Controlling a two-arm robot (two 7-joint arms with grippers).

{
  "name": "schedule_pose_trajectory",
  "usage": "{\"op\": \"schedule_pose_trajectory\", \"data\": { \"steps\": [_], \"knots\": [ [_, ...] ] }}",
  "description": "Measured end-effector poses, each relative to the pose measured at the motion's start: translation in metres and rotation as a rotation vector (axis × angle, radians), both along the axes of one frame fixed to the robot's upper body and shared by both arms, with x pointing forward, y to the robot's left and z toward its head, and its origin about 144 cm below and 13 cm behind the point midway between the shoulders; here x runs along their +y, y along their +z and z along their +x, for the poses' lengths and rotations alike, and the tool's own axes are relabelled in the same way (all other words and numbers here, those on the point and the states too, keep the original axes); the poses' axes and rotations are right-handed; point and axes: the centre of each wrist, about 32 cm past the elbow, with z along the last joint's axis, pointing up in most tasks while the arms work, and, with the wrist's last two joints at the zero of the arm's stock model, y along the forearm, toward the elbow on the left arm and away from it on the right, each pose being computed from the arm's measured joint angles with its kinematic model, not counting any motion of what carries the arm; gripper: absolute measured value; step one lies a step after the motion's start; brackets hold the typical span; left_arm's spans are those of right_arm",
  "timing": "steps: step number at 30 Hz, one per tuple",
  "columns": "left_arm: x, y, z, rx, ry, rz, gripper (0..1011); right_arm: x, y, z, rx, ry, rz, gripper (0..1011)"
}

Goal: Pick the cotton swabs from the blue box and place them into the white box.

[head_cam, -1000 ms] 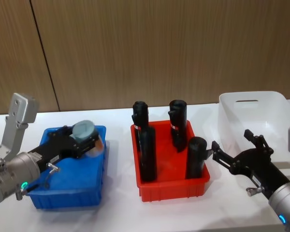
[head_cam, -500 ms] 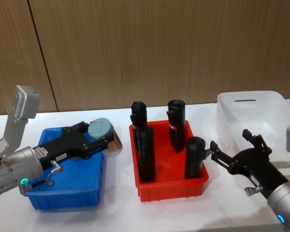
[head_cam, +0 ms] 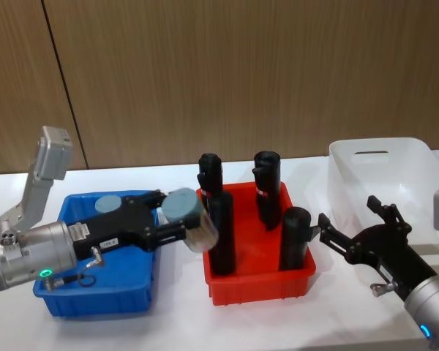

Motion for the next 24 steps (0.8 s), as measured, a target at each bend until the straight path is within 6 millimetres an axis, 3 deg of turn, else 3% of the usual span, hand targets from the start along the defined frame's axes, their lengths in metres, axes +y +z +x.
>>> {"op": "schedule_pose_trajectory", "data": {
  "steps": [24],
  "knots": [
    [-0.019,0.003,0.022,0.023,-0.293,-0.020,664,0.000,0.000,0.000,0.000,0.006,-0.002,1002]
  ]
}}
